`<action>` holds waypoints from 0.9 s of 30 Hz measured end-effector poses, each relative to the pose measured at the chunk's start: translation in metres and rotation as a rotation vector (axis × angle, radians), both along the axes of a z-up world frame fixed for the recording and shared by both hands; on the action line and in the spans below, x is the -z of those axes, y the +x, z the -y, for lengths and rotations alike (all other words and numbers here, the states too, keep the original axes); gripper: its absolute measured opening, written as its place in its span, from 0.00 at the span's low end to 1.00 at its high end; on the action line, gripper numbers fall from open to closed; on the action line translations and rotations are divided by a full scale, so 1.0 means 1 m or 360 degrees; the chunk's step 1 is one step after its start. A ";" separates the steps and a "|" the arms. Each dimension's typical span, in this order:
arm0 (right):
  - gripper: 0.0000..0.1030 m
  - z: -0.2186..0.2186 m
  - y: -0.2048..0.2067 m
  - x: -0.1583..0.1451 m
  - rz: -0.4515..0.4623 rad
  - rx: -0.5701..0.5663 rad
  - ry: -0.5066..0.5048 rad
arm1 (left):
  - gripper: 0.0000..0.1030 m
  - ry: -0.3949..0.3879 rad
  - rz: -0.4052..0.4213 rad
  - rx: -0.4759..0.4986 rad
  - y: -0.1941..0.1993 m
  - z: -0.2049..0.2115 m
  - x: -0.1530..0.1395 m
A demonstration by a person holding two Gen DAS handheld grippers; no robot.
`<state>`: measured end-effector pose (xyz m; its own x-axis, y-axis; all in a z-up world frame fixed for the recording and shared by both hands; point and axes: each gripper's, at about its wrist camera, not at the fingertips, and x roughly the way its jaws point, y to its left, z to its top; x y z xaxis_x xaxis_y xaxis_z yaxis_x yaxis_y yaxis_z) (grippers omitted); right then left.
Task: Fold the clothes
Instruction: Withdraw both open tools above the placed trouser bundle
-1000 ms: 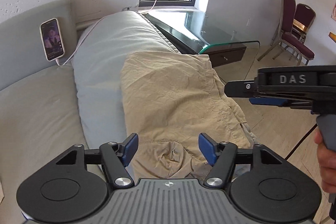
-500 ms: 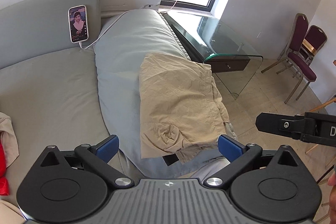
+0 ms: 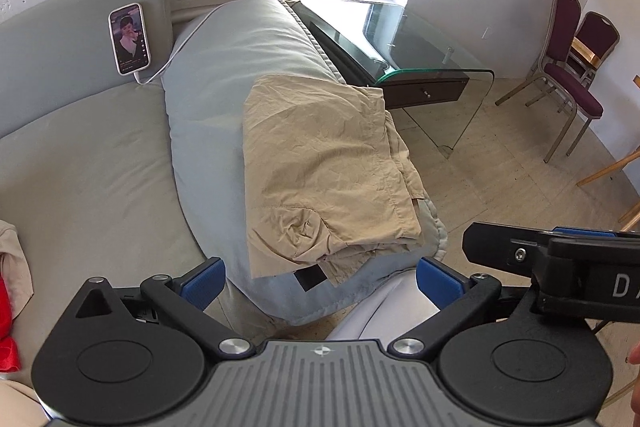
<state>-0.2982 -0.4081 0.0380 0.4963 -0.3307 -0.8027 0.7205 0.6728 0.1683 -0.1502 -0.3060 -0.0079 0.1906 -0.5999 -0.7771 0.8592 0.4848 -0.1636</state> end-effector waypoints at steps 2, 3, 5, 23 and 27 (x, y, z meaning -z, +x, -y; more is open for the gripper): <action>0.90 0.001 -0.002 0.001 0.0005 0.0005 -0.0003 | 0.99 0.0008 0.0004 0.0000 -0.002 0.002 0.000; 0.90 0.001 -0.003 0.001 0.0002 0.0009 -0.0005 | 0.99 0.0011 0.0006 0.0004 -0.003 0.003 0.001; 0.90 0.003 -0.005 0.002 -0.0004 0.0014 -0.0010 | 0.99 0.0020 0.0019 0.0011 -0.005 0.006 0.001; 0.91 0.010 -0.010 0.012 -0.0025 0.0049 -0.0008 | 0.99 0.0070 -0.0007 0.0028 -0.012 0.017 0.009; 0.91 0.011 -0.010 0.014 -0.0030 0.0058 -0.0004 | 0.99 0.0077 0.0003 0.0030 -0.013 0.020 0.011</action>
